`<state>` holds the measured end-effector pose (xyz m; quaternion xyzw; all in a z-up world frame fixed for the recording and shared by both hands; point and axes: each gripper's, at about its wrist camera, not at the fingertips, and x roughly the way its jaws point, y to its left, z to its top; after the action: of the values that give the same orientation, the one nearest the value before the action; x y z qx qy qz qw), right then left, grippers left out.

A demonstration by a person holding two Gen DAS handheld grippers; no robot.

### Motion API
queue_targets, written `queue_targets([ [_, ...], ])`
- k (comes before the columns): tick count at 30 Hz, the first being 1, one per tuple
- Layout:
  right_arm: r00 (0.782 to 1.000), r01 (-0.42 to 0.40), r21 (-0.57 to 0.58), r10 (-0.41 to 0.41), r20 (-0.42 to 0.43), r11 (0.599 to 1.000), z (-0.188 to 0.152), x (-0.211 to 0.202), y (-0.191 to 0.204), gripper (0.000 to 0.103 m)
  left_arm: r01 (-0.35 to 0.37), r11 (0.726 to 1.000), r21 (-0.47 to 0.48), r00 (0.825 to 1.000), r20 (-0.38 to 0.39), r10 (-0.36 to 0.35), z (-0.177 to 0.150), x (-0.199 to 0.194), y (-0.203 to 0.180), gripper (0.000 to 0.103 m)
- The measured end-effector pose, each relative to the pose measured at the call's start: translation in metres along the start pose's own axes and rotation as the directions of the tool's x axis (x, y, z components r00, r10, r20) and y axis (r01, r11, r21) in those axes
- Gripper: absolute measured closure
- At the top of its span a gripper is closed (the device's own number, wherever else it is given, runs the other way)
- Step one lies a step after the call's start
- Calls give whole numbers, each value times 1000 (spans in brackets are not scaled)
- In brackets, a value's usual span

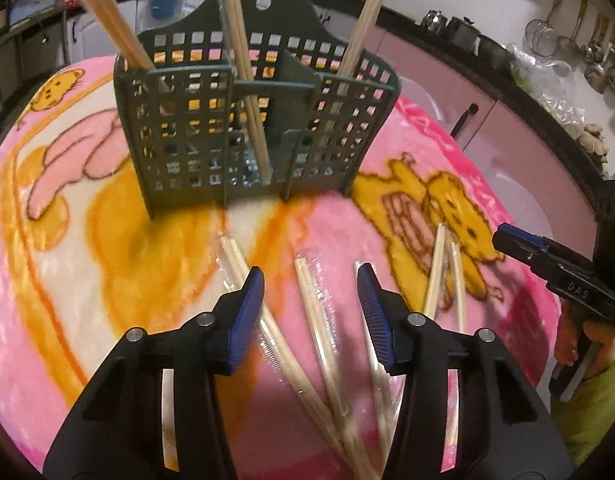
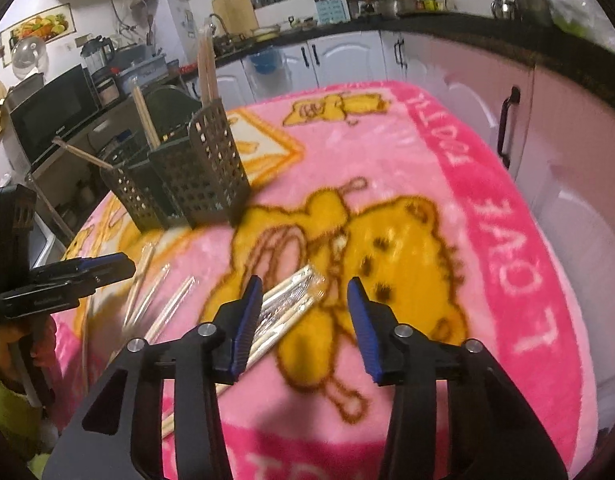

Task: Organize utensils
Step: 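Lower the left tool onto a wrapped chopstick while the right tool lowers onto another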

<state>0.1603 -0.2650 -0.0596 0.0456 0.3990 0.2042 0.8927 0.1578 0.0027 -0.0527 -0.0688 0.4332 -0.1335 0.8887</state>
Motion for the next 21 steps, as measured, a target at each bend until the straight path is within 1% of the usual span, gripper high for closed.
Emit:
queue_targets([
  [4, 999, -12, 13, 12, -36, 1000, -2, 11, 1, 62, -10, 1000, -9, 1000, -20, 10, -5, 2, 5, 62],
  [9, 995, -2, 47, 6, -98, 999, -2, 31, -2, 64, -20, 1000, -4, 999, -50, 19, -10, 8, 9, 62],
  [11, 994, -7, 66, 15, -110, 998, -3, 38, -5, 65, -24, 1000, -8, 998, -61, 23, -11, 12, 11, 62],
  [13, 993, -9, 88, 19, -120, 996, -3, 42, -8, 67, -27, 999, -18, 997, -77, 25, -11, 17, 13, 65],
  [16, 992, -6, 95, 18, -122, 995, -2, 45, -8, 69, -31, 999, -18, 996, -86, 30, -10, 21, 13, 66],
  [19, 992, 5, 84, 5, -127, 996, -1, 46, -8, 74, -36, 999, -19, 995, -94, 34, -8, 25, 13, 66],
  [20, 992, 16, 80, -6, -127, 997, -1, 45, -9, 79, -39, 999, -17, 995, -96, 37, -7, 27, 12, 66],
  [21, 992, 17, 80, -7, -127, 997, 0, 47, -9, 81, -39, 999, -18, 995, -97, 37, -6, 27, 12, 66],
])
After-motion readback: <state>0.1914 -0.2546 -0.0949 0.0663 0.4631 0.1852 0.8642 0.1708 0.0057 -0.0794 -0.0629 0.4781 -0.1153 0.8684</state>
